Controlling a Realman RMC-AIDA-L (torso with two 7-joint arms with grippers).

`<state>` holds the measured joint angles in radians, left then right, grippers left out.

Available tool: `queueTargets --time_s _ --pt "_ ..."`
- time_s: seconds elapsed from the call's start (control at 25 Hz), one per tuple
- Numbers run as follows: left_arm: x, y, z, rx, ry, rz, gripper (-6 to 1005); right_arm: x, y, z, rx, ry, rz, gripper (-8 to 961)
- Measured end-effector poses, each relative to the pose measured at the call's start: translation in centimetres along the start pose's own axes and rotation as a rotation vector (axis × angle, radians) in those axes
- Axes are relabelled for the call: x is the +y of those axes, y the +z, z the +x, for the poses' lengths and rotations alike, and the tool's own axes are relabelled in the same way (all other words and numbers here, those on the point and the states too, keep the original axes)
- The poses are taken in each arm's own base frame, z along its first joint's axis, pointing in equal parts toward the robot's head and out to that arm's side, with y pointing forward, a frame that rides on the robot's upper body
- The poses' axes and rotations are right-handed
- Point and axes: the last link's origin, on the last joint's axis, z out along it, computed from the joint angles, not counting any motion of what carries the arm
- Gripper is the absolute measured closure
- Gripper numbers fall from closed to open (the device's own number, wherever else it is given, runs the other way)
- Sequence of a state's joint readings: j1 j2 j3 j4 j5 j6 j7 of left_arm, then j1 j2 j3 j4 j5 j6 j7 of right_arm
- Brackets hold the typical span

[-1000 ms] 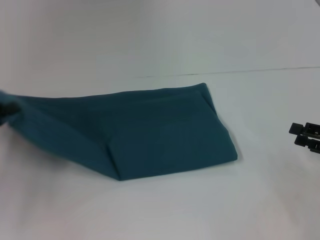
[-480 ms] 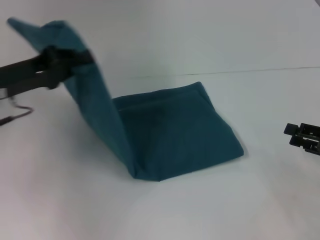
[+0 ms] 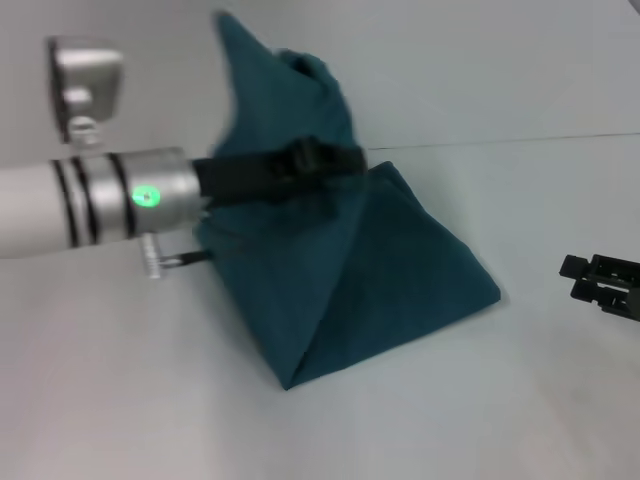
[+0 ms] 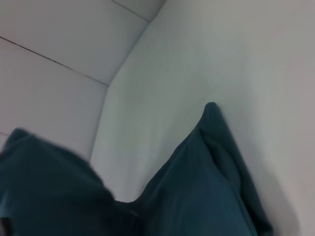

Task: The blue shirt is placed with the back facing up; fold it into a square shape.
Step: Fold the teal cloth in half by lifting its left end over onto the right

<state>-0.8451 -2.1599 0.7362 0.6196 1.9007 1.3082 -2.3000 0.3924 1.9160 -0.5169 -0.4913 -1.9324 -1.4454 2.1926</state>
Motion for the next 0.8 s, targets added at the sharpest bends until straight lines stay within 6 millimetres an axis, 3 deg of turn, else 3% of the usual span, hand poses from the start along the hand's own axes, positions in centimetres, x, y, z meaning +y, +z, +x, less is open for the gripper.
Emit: queueTargets --time_s 0.48,0.8 --pt "-0.1 5.7 -2.0 -0.043 0.055 0.036 925 -0.2 -0.1 0.0 -0.005 0.007 0.012 346" --pt "0.5 6.1 -1.9 -0.031 0.060 0.008 863 -0.5 -0.4 0.1 -0.009 0.015 0.020 346"
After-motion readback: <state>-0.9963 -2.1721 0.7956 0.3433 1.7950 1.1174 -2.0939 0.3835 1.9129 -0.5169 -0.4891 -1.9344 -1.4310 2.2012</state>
